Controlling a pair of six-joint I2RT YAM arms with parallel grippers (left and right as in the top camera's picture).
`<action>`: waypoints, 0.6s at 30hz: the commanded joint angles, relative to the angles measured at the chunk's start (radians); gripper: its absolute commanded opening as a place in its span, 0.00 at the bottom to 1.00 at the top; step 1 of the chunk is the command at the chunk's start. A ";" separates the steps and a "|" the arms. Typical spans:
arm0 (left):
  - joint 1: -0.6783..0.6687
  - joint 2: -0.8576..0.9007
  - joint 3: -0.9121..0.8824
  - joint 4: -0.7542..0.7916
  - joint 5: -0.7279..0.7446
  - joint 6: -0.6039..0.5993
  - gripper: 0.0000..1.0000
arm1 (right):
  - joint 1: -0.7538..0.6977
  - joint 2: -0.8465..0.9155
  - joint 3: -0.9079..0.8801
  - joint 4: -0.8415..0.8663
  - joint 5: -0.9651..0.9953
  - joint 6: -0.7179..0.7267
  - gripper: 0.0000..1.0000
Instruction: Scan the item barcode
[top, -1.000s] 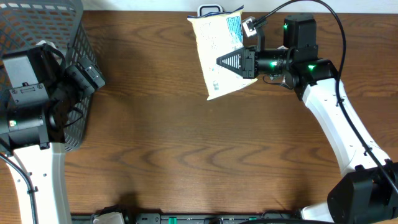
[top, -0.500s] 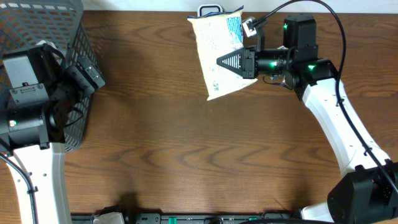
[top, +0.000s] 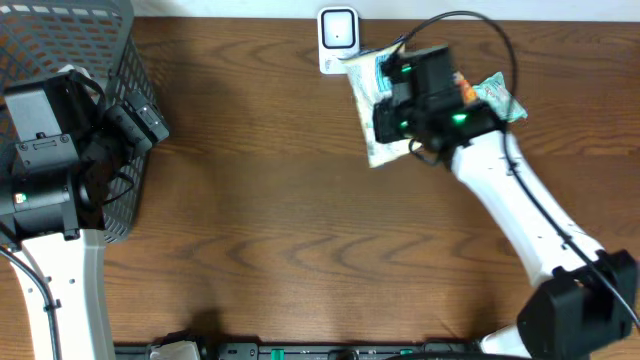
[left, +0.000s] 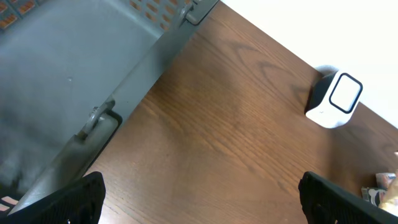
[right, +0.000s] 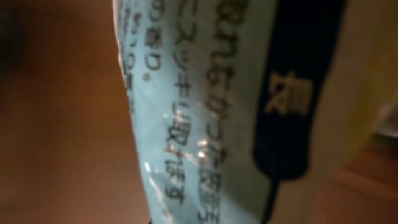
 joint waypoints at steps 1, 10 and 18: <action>0.005 0.000 0.001 -0.003 -0.010 0.013 0.97 | 0.067 0.062 0.011 -0.003 0.507 -0.106 0.01; 0.005 0.000 0.001 -0.003 -0.010 0.013 0.98 | 0.211 0.359 0.011 -0.041 0.821 -0.135 0.12; 0.005 0.000 0.001 -0.003 -0.010 0.013 0.98 | 0.382 0.330 0.035 -0.071 0.635 -0.001 0.77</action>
